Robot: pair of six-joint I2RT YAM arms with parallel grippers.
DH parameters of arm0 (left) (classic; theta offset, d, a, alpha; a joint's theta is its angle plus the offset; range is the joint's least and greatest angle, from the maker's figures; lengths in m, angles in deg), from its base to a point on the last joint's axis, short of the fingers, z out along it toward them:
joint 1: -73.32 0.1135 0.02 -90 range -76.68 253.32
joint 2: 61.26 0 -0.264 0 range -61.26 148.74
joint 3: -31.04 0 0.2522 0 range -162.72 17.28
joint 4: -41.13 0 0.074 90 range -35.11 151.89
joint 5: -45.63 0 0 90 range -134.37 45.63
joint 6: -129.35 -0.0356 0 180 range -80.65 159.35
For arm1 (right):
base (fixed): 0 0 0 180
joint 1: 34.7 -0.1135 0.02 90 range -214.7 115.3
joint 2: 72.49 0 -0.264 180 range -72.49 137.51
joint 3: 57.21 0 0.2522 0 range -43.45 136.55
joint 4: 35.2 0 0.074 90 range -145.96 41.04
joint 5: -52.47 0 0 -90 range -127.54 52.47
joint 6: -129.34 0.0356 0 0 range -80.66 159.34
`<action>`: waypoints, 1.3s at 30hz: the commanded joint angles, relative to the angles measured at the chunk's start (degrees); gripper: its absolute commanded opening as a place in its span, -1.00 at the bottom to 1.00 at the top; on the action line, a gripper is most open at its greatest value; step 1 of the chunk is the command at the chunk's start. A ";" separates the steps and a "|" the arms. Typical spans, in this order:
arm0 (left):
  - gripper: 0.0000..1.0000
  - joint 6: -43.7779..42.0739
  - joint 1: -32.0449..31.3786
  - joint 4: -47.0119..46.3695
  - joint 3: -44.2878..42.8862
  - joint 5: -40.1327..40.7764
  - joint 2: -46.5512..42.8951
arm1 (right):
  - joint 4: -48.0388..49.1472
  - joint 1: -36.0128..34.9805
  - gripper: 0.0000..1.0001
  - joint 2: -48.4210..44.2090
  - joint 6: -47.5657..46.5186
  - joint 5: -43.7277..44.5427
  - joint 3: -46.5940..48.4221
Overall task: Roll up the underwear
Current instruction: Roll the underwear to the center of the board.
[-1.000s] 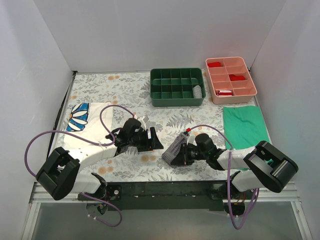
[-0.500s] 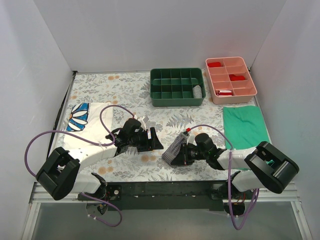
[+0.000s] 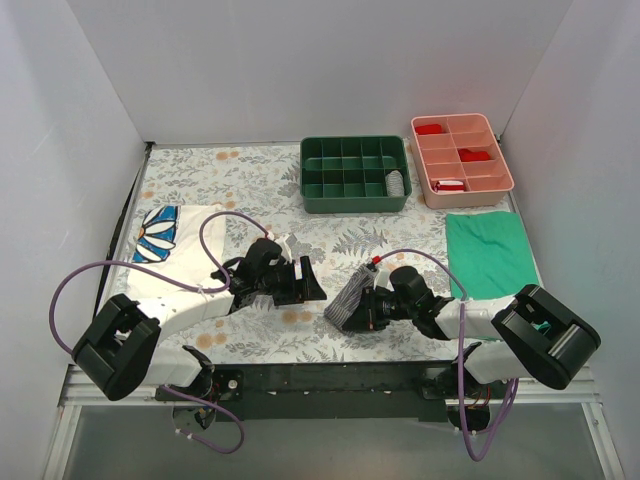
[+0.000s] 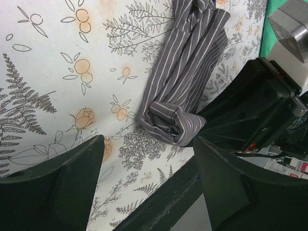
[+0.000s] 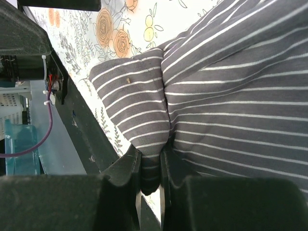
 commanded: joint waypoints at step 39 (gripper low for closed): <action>0.03 2.44 -0.11 -38.99 12.74 -13.36 16.62 | -3.25 0.24 -0.88 3.23 -1.09 -0.68 1.97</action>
